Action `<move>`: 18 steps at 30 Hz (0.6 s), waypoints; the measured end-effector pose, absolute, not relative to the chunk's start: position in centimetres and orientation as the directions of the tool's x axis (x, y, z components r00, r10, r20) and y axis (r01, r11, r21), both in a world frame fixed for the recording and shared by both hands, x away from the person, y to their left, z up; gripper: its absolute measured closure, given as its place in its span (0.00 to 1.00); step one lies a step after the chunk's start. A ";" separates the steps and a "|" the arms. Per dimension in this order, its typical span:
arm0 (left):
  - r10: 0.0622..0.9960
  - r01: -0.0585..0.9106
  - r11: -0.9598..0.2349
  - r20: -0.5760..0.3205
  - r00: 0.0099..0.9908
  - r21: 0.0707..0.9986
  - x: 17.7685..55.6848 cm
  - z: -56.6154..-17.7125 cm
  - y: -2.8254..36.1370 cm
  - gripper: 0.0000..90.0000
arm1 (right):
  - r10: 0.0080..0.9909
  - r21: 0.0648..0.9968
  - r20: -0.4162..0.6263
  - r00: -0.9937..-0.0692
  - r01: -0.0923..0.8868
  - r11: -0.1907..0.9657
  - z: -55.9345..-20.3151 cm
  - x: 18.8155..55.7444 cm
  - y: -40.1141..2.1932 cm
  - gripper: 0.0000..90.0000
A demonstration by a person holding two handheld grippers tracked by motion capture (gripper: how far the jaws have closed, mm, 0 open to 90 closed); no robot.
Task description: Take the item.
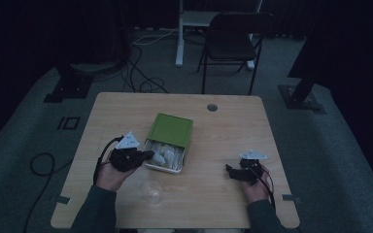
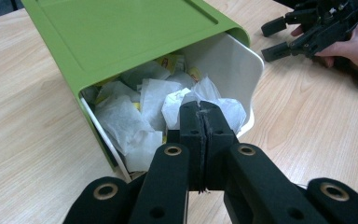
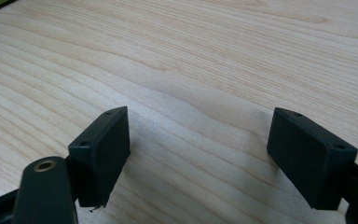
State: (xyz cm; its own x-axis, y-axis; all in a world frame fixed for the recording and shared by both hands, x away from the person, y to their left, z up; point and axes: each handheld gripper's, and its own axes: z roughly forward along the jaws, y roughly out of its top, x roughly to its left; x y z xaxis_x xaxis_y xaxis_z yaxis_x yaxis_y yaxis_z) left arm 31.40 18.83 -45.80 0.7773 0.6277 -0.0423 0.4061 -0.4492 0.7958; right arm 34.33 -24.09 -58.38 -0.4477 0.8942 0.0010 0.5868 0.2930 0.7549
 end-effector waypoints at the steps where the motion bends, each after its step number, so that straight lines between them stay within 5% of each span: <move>1: 0.628 0.406 -0.449 -0.042 0.777 0.796 31.4 -45.8 18.8 1.00 | 0.894 0.755 0.001 -0.448 0.587 0.293 -58.4 34.3 -24.1 0.23; 18: 0.622 0.396 -0.447 -0.039 0.782 0.802 30.9 -44.9 19.7 1.00 | 0.894 0.755 0.001 -0.447 0.587 0.293 -58.4 34.3 -24.1 0.23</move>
State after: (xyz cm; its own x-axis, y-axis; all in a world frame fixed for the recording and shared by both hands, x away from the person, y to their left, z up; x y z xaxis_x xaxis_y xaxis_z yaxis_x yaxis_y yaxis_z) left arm 30.87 19.69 -44.89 0.7818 0.6223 -0.0390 0.3960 -0.4473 0.8019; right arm 34.32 -24.09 -58.38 -0.4472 0.8944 0.0014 0.5874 0.2925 0.7546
